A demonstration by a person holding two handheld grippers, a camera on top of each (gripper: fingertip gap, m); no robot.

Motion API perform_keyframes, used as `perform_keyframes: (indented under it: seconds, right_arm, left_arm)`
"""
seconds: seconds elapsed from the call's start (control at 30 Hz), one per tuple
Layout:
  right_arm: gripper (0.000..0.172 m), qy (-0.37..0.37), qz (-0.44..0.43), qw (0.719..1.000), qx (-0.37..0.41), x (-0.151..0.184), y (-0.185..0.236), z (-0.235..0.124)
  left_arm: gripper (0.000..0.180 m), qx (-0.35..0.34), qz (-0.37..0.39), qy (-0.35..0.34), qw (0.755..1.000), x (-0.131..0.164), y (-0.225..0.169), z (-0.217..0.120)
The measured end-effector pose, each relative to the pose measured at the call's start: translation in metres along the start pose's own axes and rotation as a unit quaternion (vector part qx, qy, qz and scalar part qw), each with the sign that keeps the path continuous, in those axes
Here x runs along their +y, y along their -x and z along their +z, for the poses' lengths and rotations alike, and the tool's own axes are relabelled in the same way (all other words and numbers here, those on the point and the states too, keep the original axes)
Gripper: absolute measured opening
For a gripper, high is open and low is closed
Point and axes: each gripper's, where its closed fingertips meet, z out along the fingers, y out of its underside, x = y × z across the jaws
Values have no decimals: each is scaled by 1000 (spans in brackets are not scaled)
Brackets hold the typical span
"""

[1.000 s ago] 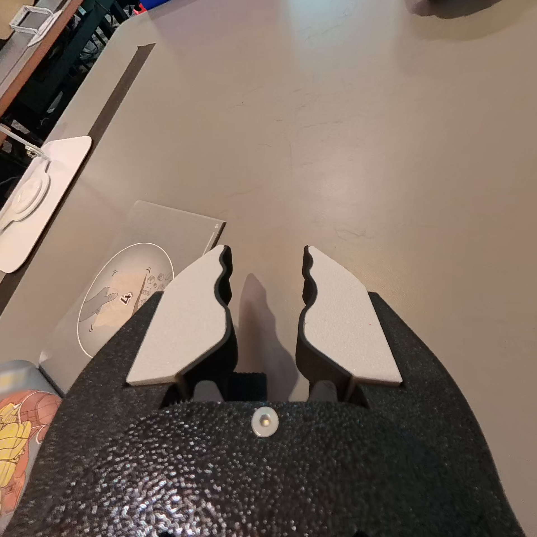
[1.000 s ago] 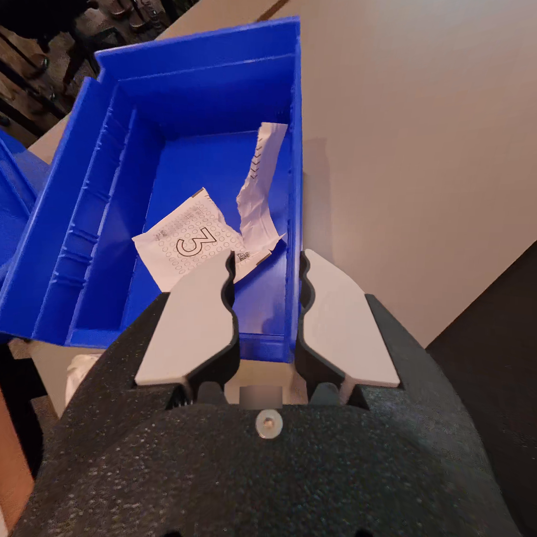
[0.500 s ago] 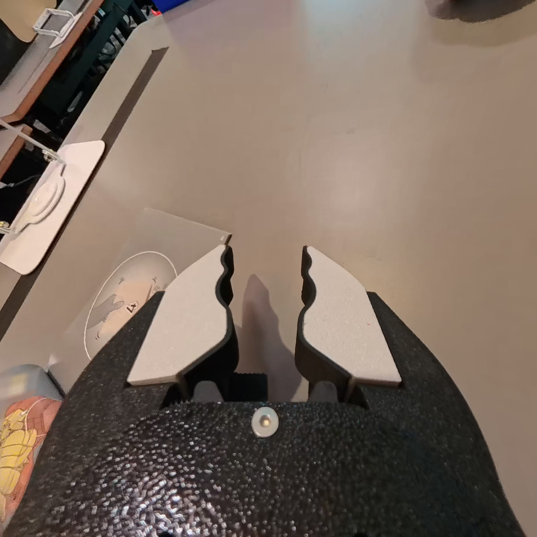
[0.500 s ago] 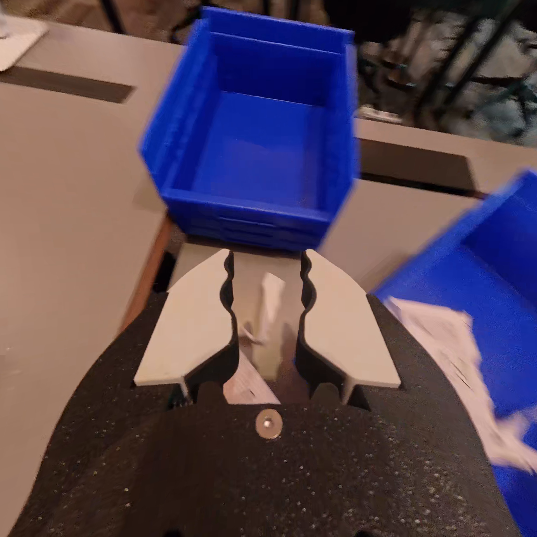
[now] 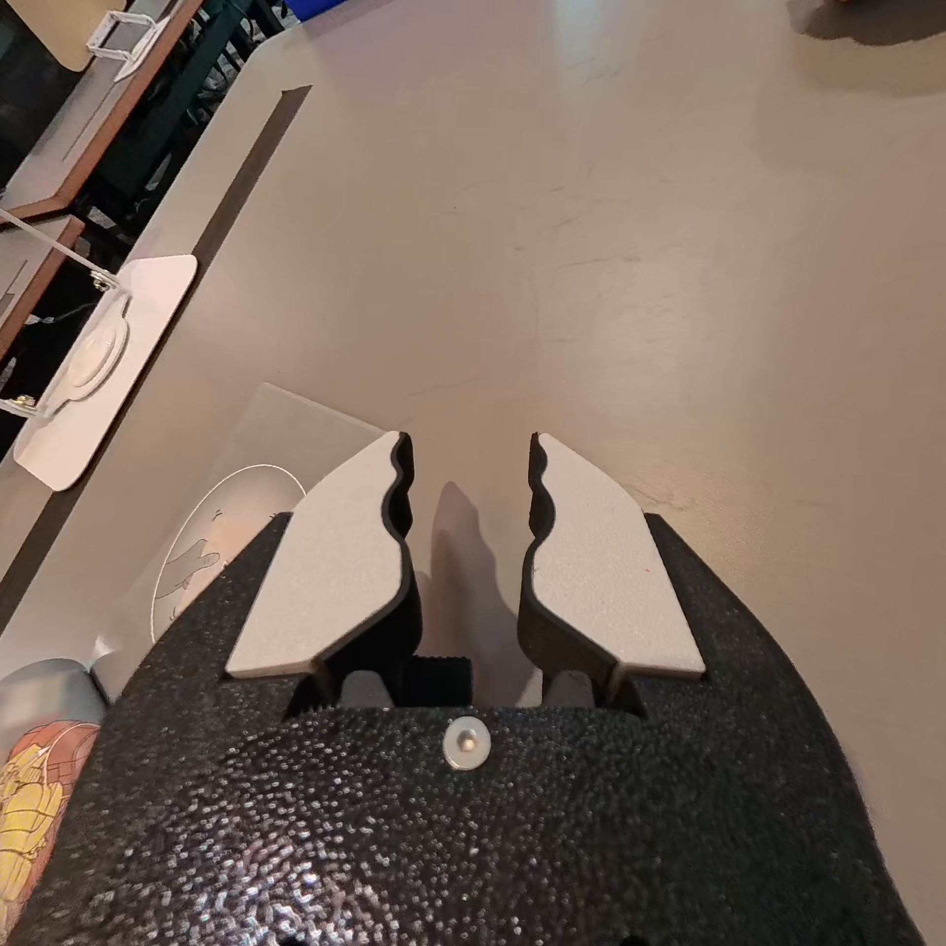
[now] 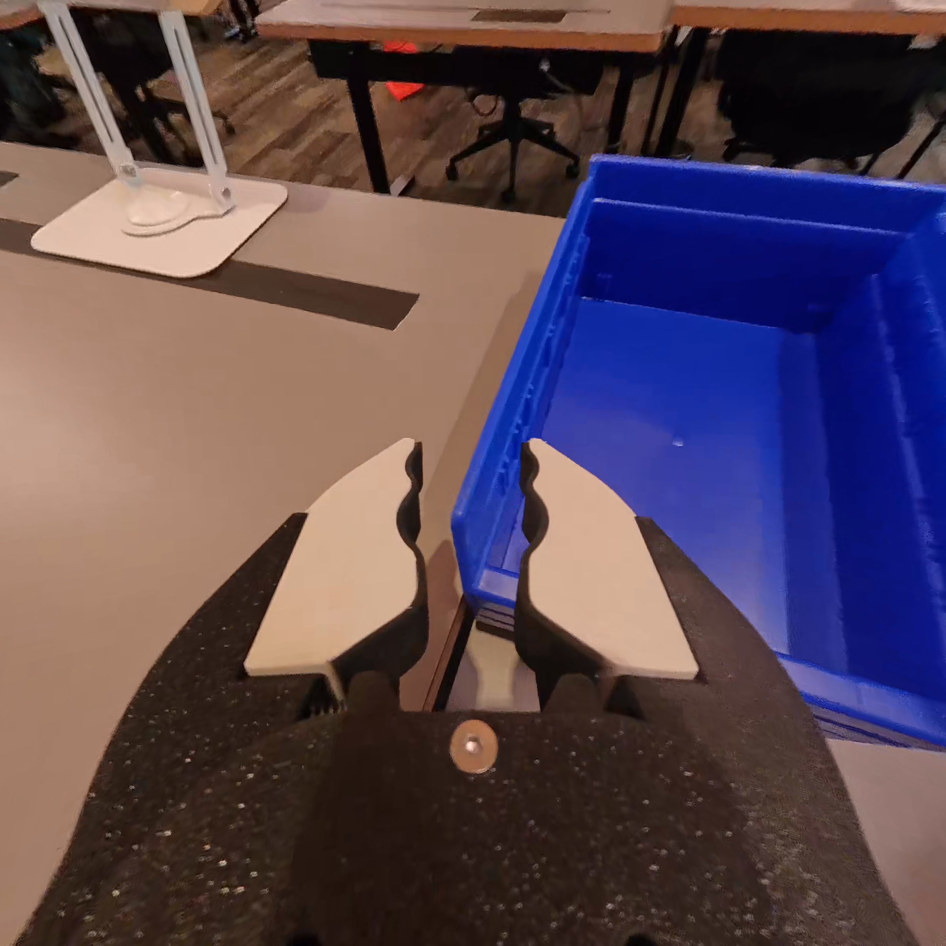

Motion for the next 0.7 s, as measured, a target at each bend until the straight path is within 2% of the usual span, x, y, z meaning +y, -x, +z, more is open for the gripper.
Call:
perform_keyframes:
  seconds: [0.1, 0.27, 0.33, 0.53, 0.7]
  right_arm:
    - [32, -16, 22, 1000, -15, 4, -1, -8]
    - [30, 48, 22, 998, -17, 37, -4, 6]
    - [14, 46, 9, 999, -21, 36, 0, 10]
    - [7, 85, -56, 993, 60, 33, -4, 9]
    - [6, 61, -42, 994, 80, 18, -9, 5]
  left_arm:
    - [43, 13, -14, 9, 1000, 2, 1, 2]
    - [42, 16, -10, 6, 1000, 1, -1, 2]
    - [41, 13, -3, 2, 1000, 1, -1, 1]
    - [40, 11, 4, -1, 1000, 0, -2, 0]
    - [39, 22, 21, -5, 1000, -7, -6, 6]
